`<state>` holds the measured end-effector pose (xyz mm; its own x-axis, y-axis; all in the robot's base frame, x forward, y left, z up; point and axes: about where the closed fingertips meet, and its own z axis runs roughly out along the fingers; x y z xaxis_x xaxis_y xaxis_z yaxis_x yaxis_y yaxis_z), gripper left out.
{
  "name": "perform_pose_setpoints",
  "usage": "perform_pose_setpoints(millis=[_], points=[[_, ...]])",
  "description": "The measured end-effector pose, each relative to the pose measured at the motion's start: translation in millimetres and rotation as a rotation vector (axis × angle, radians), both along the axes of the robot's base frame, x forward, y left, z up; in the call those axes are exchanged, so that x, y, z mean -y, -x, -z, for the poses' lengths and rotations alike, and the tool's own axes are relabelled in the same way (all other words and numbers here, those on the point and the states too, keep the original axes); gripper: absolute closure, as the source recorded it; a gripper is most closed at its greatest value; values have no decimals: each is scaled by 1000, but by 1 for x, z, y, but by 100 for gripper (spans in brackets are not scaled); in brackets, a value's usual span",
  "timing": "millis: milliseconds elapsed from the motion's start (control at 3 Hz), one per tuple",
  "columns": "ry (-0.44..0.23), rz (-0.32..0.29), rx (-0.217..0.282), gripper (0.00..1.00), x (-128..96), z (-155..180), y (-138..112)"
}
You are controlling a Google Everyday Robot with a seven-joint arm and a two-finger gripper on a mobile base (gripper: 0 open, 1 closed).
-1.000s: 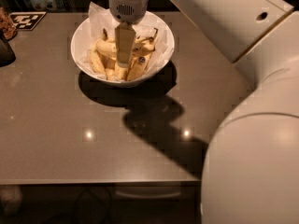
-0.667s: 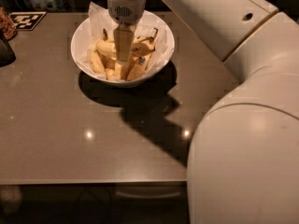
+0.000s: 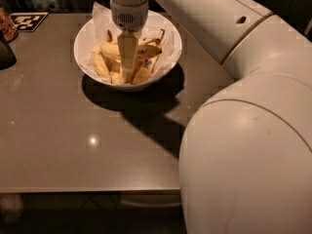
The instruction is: Pick banana from white bowl
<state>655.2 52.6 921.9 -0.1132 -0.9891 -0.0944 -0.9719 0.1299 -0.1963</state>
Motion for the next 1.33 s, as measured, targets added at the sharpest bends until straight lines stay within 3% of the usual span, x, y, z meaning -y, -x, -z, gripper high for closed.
perform_pose_setpoints(millis=[333,1000,1333], points=[[17,5,-7,42,1,8,-2],[38,10,-14,89,8,18,4],[23,7,4,100,3,19,-1]])
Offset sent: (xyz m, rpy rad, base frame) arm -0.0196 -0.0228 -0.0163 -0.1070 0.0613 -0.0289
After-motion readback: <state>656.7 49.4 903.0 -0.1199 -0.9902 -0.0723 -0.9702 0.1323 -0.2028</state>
